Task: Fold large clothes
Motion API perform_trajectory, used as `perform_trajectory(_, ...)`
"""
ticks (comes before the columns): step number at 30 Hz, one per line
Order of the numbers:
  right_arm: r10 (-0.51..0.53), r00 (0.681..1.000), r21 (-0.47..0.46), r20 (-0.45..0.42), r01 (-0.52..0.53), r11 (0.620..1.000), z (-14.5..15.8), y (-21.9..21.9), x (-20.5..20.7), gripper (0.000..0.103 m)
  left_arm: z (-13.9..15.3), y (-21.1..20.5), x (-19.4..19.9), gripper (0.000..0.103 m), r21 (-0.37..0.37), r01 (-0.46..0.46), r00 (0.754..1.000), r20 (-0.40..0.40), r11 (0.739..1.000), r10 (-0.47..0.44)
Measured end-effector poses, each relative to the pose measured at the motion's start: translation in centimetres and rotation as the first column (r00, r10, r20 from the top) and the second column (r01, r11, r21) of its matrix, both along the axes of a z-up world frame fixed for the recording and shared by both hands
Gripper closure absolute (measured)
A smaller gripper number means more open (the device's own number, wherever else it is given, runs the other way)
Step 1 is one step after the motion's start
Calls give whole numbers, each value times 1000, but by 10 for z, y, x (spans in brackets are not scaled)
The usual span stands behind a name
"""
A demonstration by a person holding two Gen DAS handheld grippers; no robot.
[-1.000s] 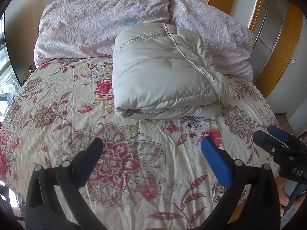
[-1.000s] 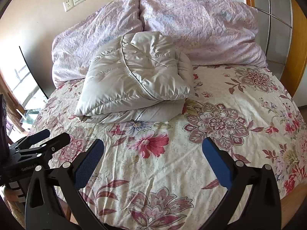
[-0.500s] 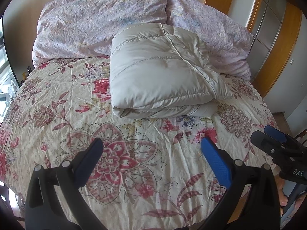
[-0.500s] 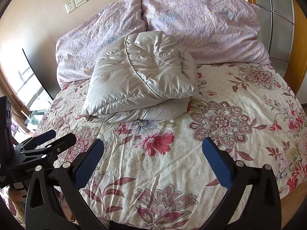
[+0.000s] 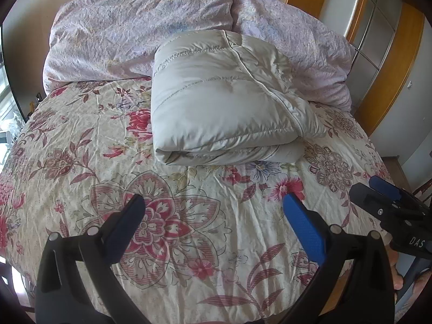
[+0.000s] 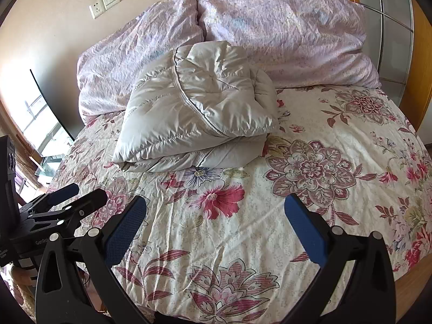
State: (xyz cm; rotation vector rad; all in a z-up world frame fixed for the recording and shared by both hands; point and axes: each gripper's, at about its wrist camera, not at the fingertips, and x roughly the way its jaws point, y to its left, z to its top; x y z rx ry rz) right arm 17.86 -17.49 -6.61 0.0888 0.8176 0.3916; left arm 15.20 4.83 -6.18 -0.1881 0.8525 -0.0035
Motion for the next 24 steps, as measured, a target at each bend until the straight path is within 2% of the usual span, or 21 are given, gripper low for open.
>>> perform_trajectory(24, 5, 1000, -1, 3, -5, 1000, 0, 1, 2, 1, -2, 1, 1, 2, -5, -2, 1000, -3, 1000, 2)
